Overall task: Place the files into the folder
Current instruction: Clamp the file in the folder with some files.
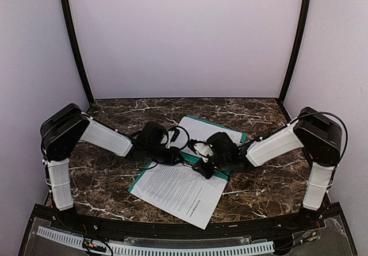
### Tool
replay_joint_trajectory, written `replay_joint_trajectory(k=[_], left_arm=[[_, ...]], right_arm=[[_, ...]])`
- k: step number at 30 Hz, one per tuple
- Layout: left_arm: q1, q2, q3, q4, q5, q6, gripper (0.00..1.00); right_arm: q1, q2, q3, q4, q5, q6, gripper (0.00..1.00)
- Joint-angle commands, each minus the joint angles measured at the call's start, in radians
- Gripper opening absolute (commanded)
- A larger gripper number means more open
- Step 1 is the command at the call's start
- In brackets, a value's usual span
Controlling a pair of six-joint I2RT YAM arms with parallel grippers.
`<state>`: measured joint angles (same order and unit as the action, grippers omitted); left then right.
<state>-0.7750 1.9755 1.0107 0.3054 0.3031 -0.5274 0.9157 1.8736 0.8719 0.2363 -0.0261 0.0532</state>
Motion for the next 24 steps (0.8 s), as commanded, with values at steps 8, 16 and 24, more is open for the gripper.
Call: replay_joint_trajectory(k=[8, 16, 24], left_arm=[[0.017, -0.034, -0.059, -0.049, 0.077, 0.005, 0.01], [0.021, -0.06, -0.049, -0.027, 0.133, 0.034, 0.04], [0.021, -0.081, -0.045, -0.025, 0.195, 0.068, 0.14]], right_arm=[[-0.009, 0.079, -0.049, -0.258, 0.045, -0.014, 0.25], [-0.01, 0.073, -0.037, -0.282, 0.042, -0.017, 0.25], [-0.013, 0.052, -0.009, -0.304, 0.031, -0.035, 0.27]])
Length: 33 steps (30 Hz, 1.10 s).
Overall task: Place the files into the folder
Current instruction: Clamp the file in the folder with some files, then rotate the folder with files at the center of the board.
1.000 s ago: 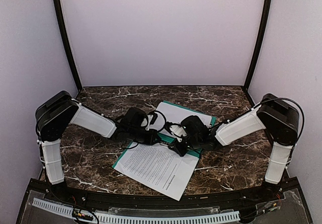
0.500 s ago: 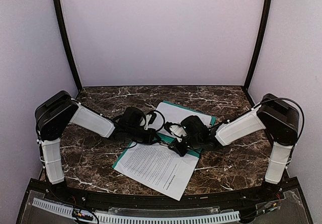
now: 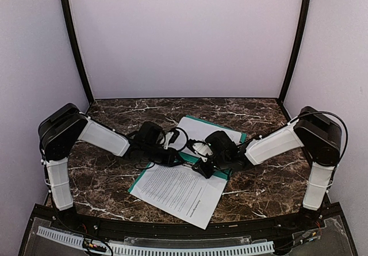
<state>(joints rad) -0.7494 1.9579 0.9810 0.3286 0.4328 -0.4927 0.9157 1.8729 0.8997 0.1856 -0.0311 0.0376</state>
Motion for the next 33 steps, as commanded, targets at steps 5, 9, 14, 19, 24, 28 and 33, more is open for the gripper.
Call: replay_joint_trajectory(k=[5, 9, 14, 19, 24, 28, 33], left_arm=[[0.001, -0.102, -0.022, -0.061, 0.066, 0.051, 0.3], [0.016, -0.168, -0.034, -0.096, 0.041, 0.088, 0.44], [0.046, -0.235, -0.023, -0.214, -0.068, 0.157, 0.59], [0.117, -0.241, 0.001, -0.314, -0.109, 0.186, 0.65], [0.192, -0.178, 0.038, -0.353, -0.099, 0.19, 0.66], [0.247, -0.106, 0.1, -0.359, -0.022, 0.213, 0.68], [0.278, -0.023, 0.197, -0.408, 0.068, 0.228, 0.68]], right_arm=[[-0.024, 0.033, -0.013, -0.268, 0.003, -0.03, 0.29], [-0.037, -0.007, 0.011, -0.272, -0.021, -0.033, 0.38], [-0.061, -0.064, 0.055, -0.286, -0.055, -0.031, 0.57], [-0.077, -0.147, 0.062, -0.306, -0.07, 0.023, 0.74], [-0.122, -0.215, 0.056, -0.42, -0.004, 0.178, 0.87], [-0.178, -0.281, 0.024, -0.512, 0.024, 0.324, 0.91], [-0.248, -0.354, -0.038, -0.561, -0.005, 0.458, 0.91]])
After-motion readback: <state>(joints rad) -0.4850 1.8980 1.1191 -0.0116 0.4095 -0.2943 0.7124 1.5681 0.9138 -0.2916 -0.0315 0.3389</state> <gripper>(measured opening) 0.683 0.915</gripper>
